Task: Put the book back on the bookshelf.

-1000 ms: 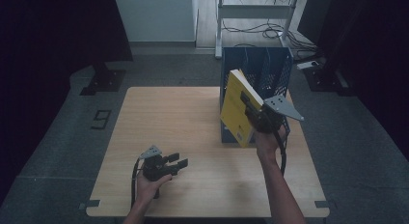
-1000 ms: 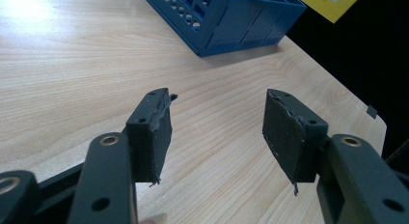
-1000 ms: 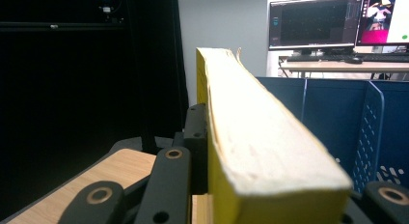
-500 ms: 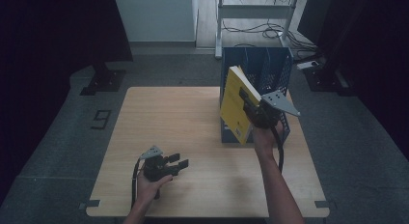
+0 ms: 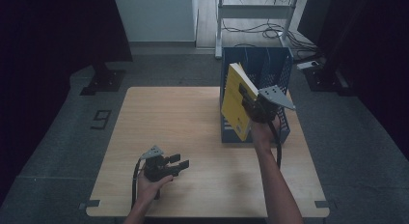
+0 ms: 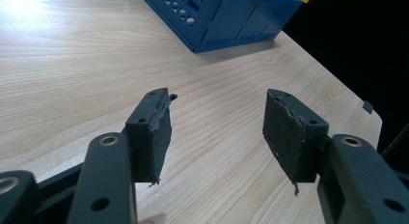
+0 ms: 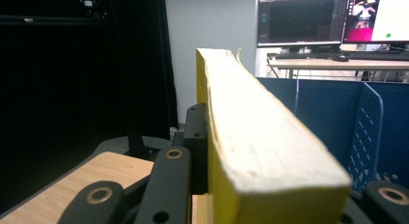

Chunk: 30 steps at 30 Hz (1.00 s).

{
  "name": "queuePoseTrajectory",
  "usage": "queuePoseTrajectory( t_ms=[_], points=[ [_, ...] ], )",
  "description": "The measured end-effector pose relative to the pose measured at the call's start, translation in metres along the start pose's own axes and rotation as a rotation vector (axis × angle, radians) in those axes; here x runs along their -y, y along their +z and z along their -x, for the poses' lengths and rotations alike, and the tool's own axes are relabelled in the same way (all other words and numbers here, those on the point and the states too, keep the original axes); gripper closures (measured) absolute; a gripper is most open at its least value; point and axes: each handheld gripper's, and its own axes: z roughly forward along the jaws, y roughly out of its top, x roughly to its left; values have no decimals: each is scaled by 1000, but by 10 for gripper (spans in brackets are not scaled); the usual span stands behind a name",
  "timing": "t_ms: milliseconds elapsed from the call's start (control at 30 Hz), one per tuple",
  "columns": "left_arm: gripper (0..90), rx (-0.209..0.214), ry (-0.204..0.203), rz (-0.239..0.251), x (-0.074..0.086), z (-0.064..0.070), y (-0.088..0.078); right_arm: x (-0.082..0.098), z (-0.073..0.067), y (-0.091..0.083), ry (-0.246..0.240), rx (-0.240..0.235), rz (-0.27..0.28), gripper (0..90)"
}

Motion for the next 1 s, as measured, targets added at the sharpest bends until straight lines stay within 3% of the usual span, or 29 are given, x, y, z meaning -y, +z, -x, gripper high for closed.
queuePoseTrajectory(
  t_ms=[1000],
  points=[
    [427, -7, -3, 13, -1, 0, -4, -2, 6, 26, 3, 64, -7, 745]
  ],
)
